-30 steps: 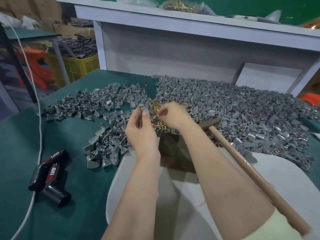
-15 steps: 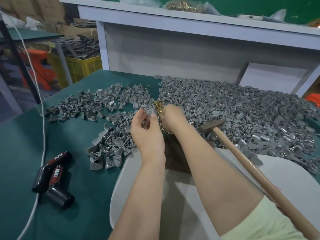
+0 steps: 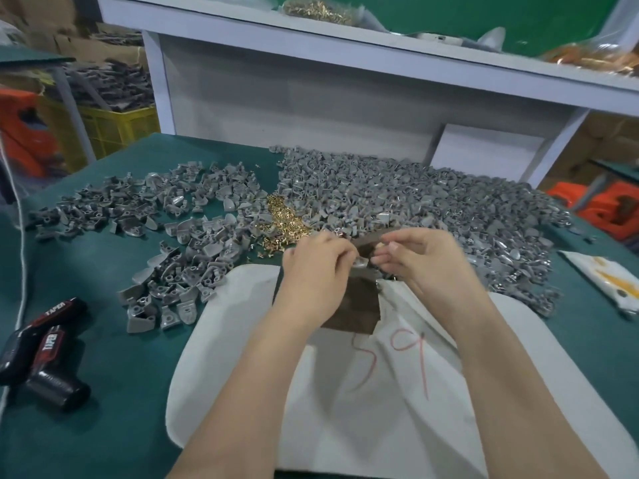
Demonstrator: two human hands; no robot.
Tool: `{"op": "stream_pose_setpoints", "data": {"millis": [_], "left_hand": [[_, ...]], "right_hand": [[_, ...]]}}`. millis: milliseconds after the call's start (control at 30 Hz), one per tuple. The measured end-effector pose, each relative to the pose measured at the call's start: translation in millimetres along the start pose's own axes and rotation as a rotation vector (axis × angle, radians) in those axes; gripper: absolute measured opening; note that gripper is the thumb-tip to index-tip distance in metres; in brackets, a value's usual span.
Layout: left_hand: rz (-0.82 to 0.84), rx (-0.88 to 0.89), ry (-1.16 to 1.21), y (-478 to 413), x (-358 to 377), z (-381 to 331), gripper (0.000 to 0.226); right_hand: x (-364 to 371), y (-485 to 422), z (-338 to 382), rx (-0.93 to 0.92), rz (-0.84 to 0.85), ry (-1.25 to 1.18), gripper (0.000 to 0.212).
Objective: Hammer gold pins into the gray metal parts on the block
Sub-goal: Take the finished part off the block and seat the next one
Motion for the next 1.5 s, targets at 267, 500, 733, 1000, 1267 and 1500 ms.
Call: {"op": "stream_pose_setpoints", "data": {"millis": [267,500,733,1000,1267,1500], "left_hand": [[0.097,-0.071,-0.097,3.5,-1.2,4.2,0.019],[0.093,-0.101,-0.158,2.5,-2.0,6.2,0.011],[0.093,-0.087,-0.157,2.0,-0.5,6.5,0.009],[0.086,-0.085,-0.143,2.2,-1.1,5.5,0.009],[0.060,-0.101,-0.143,3.9,-1.2,6.2,0.008],[0.066,-0.094,-0.135,2.8,-1.9,5.0,0.008]], "right_hand": [[14.0,3.4,-17.6,-0.189,-0.074,0.119,0.020],[26.8,4.3,-21.9,-0.283,-0.021,0.380,0.013],[28.9,5.8,-23.5,-0.287,-0.046,0.501,0.016],[30.4,3.9,-15.0,-0.312,-0.021,0.635,0.017],[31.1,4.9,-11.8,-0.371,0.011,0.680,0.011],[31.7,5.9,-14.8,-0.338,-0.023,0.629,0.017]]}}
Point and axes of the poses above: each hand's wrist, its own y-axis away from the middle knuckle, its own x-axis out of the palm, z = x × y, the point moved 3 cm from there along -y, towards the middle knuckle, and after that the axes turned 6 degrees about -z, right-handed, at the moved point
